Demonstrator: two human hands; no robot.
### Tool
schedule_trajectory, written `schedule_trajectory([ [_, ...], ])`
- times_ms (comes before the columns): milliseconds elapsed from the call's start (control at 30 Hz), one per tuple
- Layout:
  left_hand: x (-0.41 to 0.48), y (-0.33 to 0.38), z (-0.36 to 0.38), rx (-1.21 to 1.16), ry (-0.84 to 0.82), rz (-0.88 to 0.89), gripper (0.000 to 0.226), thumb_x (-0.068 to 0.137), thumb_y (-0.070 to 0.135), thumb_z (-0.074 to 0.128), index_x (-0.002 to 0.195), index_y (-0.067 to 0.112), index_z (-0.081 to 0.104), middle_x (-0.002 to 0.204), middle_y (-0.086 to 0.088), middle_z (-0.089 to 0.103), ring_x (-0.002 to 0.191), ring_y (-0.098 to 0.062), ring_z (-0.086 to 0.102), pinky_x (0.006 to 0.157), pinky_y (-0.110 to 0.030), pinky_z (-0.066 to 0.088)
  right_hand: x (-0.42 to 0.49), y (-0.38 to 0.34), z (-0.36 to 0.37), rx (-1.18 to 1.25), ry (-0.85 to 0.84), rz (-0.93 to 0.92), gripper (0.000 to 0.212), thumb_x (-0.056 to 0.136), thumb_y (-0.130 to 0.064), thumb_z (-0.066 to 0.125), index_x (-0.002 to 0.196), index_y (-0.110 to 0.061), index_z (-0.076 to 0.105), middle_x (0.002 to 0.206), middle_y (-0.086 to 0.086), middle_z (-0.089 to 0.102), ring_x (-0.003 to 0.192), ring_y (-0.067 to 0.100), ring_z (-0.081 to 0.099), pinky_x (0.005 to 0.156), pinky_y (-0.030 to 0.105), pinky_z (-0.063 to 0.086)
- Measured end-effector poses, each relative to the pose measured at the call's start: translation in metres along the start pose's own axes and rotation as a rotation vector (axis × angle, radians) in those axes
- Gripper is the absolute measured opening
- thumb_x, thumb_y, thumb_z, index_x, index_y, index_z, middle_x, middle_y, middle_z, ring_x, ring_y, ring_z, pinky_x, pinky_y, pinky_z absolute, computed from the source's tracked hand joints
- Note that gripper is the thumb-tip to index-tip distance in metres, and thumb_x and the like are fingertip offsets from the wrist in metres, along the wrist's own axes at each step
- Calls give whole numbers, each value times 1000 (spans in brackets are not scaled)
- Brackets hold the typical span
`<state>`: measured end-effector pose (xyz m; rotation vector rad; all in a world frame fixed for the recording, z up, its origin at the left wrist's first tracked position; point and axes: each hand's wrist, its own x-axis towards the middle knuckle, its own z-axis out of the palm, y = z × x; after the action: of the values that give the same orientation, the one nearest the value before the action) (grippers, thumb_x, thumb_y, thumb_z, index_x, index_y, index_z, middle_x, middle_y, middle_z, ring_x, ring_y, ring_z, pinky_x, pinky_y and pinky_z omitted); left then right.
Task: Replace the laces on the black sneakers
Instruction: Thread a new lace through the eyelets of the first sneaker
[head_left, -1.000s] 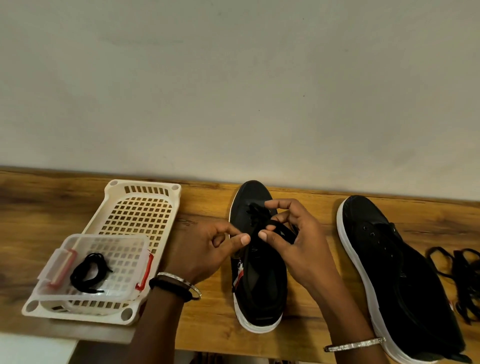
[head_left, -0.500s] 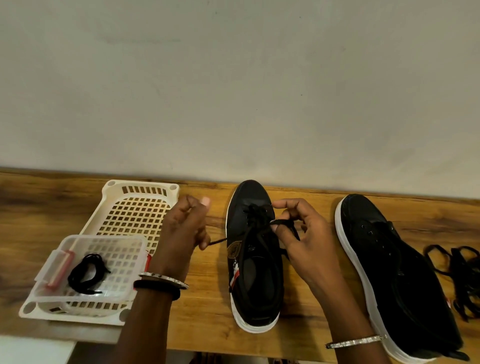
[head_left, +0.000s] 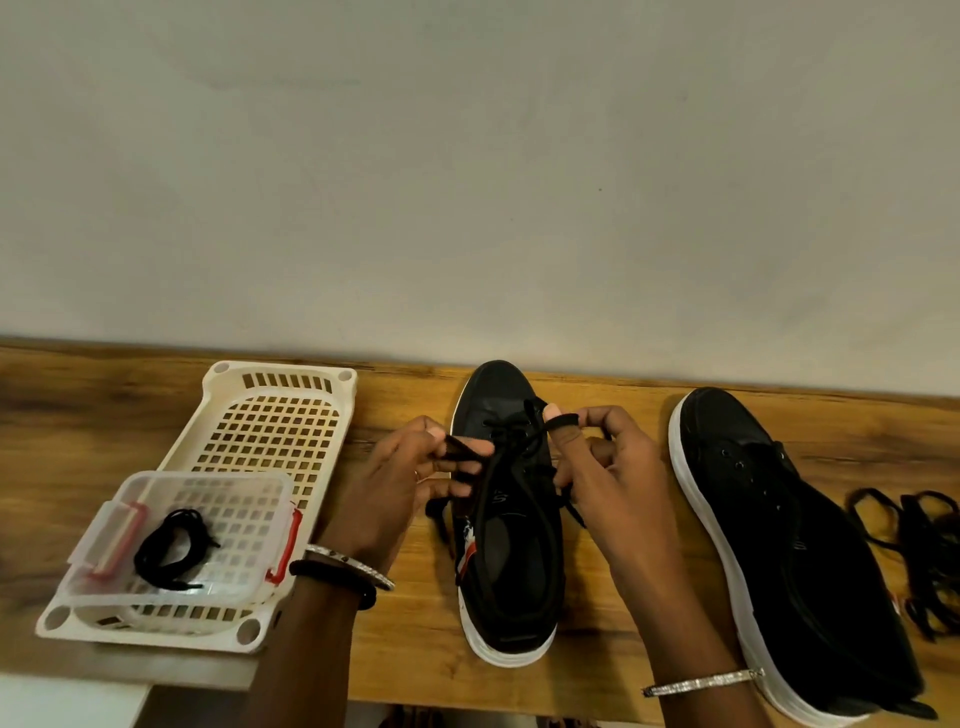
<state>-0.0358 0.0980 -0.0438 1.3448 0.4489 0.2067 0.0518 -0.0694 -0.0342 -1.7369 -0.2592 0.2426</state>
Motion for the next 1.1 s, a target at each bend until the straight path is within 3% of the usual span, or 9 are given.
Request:
schedule_trajectory([
  [167, -2, 5, -11, -479, 78, 8, 27, 101, 24, 38, 76, 16, 42, 107, -21, 72, 107, -32, 68, 92, -43, 54, 0, 3, 1, -10, -6, -96, 20, 98, -32, 62, 87, -16, 67, 71, 4, 70, 73, 18, 69, 76, 47, 58],
  [300, 0, 7, -16, -545, 218, 89, 31, 102, 25, 45, 72, 18, 43, 59, -1, 45, 58, -18, 56, 83, -43, 55, 1, 7, -1, 39, -6, -102, 26, 99, -30, 59, 81, -15, 71, 72, 3, 69, 72, 13, 67, 71, 36, 55],
  [433, 1, 1, -13, 57, 282, 170, 24, 92, 25, 68, 80, 15, 50, 64, -6, 51, 53, -13, 51, 60, -32, 50, -1, 6, 5, 12, -40, -110, 28, 99, -34, 59, 82, -20, 76, 72, 2, 71, 73, 15, 69, 77, 46, 58],
  [567, -1, -7, -6, 438, 77, 227, 36, 88, 16, 73, 117, 32, 59, 71, 2, 65, 75, -17, 71, 64, -22, 58, -2, 3, 6, 10, -37, -111, 19, 98, -34, 61, 94, -24, 77, 71, 2, 69, 75, 21, 69, 80, 54, 58],
  [633, 0, -10, -8, 570, 64, 263, 26, 87, 30, 72, 112, 36, 66, 79, -1, 65, 83, -22, 66, 72, -37, 60, -2, 3, 4, 4, -44, -104, 12, 97, -27, 65, 98, -26, 77, 72, 2, 69, 75, 24, 68, 79, 53, 58],
  [767, 2, -16, -20, 814, 58, 378, 18, 82, 53, 64, 88, 39, 73, 85, 16, 65, 75, -7, 60, 64, -27, 50, 0, 3, 1, -42, -94, -86, 10, 89, -15, 73, 90, -25, 76, 74, 0, 68, 74, 18, 66, 70, 35, 58],
  [867, 3, -17, -22, 799, 34, 360, 13, 85, 45, 69, 84, 33, 70, 85, 11, 61, 76, -9, 59, 69, -32, 53, 0, 3, -2, -68, -180, -83, 19, 78, -27, 84, 86, -20, 68, 73, -2, 64, 67, 8, 58, 62, 22, 48],
  [967, 3, -13, -20, 643, 19, 267, 27, 84, 54, 55, 81, 28, 64, 86, 2, 60, 81, -12, 59, 74, -31, 50, 1, 7, -4, -257, -274, -101, 49, 59, -51, 89, 86, -26, 57, 74, -6, 58, 68, 9, 56, 60, 29, 47],
  [1100, 7, -5, -18, 72, 157, 93, 25, 93, 31, 51, 74, 28, 67, 101, -6, 70, 96, -21, 67, 82, -42, 53, 0, 14, -1, -373, -254, -155, 33, 69, -32, 87, 78, -25, 56, 72, -10, 62, 67, 7, 60, 59, 28, 52],
])
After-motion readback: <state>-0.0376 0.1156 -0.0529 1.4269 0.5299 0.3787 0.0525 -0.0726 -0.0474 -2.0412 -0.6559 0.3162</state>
